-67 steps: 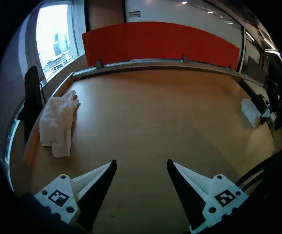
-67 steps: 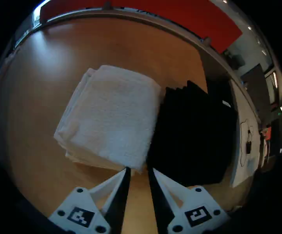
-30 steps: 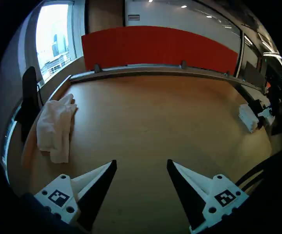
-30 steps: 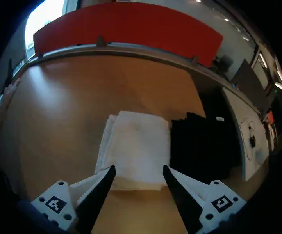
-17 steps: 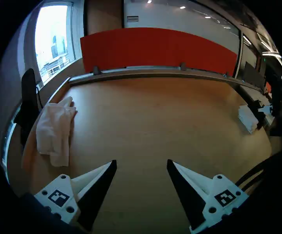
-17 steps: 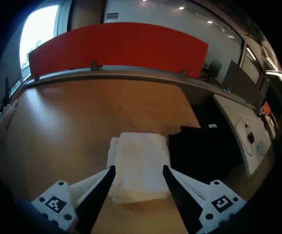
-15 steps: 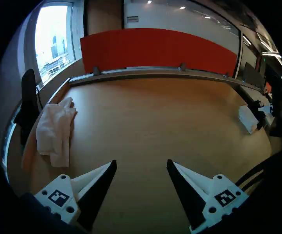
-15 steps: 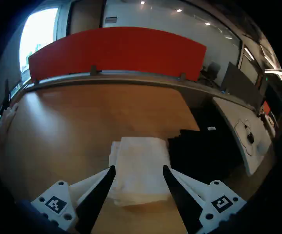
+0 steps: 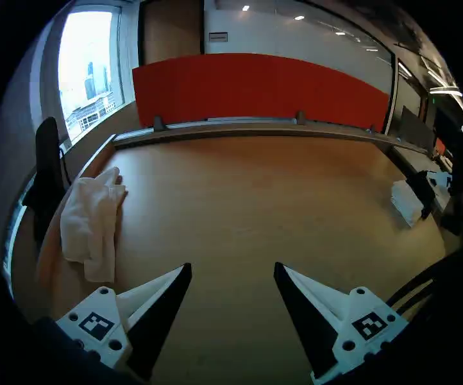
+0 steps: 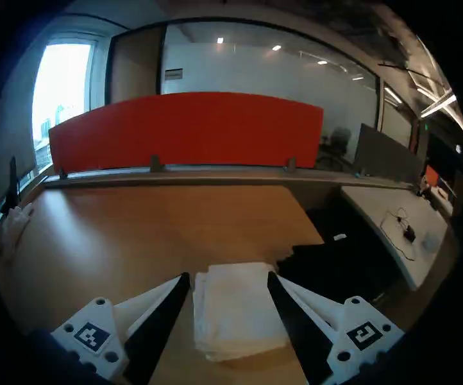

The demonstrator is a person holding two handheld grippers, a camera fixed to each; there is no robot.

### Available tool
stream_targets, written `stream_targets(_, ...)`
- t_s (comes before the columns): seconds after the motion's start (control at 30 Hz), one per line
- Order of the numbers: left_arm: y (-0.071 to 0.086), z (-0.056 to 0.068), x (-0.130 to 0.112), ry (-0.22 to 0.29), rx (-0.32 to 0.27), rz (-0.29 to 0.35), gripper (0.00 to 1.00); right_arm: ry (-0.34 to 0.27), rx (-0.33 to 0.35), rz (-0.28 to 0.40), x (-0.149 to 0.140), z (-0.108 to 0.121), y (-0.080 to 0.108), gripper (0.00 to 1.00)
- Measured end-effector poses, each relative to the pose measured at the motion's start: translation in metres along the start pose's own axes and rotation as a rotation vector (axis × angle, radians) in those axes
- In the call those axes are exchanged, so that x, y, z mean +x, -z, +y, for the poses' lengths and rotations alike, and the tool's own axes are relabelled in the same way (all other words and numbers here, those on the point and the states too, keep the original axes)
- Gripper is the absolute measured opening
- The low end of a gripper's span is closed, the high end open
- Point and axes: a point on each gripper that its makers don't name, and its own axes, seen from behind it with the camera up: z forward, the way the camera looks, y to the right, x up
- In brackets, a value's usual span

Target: Fold towel

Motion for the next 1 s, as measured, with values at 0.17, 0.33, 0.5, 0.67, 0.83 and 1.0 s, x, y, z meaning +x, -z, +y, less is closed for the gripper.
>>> stream_targets(0.17, 0.0, 0.0, 0.008, 0.005, -0.004, 0.019, 0.95, -0.016, 0.017, 0.078, 0.021, -0.009, 0.009, 0.94)
stream_targets(0.33, 0.001, -0.001, 0.019, 0.015, -0.003, 0.052, 0.95, -0.044, 0.023, 0.157, 0.045, -0.015, 0.019, 0.94)
stream_targets(0.5, 0.002, -0.003, 0.034, 0.027, -0.001, 0.097, 0.95, -0.054, 0.003, 0.198, 0.057, -0.017, 0.024, 0.94)
stream_targets(0.67, 0.002, -0.006, 0.051, 0.038, 0.0, 0.155, 0.95, -0.03, -0.011, 0.218, 0.062, -0.024, 0.026, 0.94)
stream_targets(0.83, 0.003, -0.011, 0.068, 0.049, 0.012, 0.218, 0.95, -0.009, -0.006, 0.242, 0.073, -0.039, 0.031, 0.94)
stream_targets(1.0, 0.005, -0.021, 0.09, 0.064, 0.038, 0.294, 0.95, -0.013, 0.007, 0.275, 0.087, -0.056, 0.035, 0.94)
